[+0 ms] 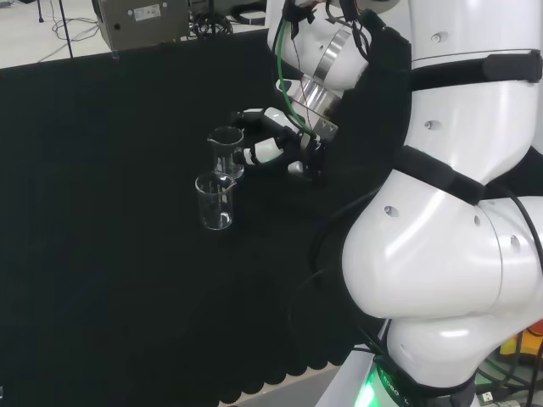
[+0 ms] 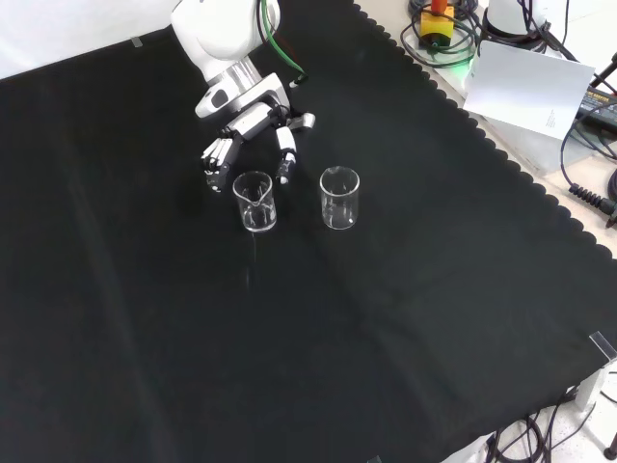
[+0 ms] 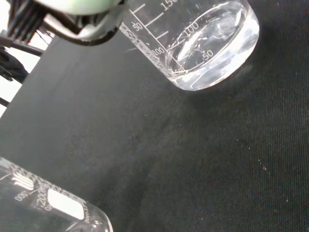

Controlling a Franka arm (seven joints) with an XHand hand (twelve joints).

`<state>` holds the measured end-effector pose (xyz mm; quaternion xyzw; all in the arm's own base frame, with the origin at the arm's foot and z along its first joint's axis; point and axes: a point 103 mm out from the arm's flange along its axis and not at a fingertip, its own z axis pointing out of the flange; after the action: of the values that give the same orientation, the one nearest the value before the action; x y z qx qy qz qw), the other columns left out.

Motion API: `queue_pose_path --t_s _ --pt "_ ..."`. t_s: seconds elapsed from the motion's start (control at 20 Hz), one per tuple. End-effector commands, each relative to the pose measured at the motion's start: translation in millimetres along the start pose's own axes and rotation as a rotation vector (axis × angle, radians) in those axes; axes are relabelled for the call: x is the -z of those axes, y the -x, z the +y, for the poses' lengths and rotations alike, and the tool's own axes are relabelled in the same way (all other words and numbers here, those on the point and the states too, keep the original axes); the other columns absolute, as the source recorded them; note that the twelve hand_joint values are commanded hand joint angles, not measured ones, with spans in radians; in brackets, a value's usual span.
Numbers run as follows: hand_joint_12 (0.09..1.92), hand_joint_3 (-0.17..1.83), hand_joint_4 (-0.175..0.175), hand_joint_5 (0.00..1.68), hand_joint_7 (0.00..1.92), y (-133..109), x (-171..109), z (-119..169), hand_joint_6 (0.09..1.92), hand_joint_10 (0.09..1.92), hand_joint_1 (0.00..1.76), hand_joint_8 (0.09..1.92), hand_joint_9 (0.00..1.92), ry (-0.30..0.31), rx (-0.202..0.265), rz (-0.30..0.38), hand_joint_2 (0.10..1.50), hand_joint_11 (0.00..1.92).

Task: Pick up the beaker on the right.

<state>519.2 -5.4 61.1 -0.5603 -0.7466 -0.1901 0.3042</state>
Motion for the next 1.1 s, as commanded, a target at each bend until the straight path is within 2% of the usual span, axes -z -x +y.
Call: queue_pose_path --t_s 0.05,0.35,0.6,1.1 --pt "1.40 0.59 -0.048 0.44 0.28 6.2 -4.4 0.5 0.09 0.66 0.92 0.71 0.42 0.038 0.037 0.053 0.54 0.07" --pt "1.40 0.60 -0.049 0.46 0.30 7.1 -8.6 3.9 0.09 0.66 0.92 0.71 0.43 0.058 0.061 0.066 0.54 0.08" --pt "1.40 0.60 -0.050 0.47 0.31 9.7 -14.7 7.1 0.09 0.66 0.91 0.72 0.45 0.082 0.064 0.073 0.54 0.08" --pt "1.38 0.61 -0.057 0.53 0.39 9.6 -18.9 16.6 0.09 0.65 0.91 0.73 0.52 0.091 0.078 0.090 0.53 0.13"
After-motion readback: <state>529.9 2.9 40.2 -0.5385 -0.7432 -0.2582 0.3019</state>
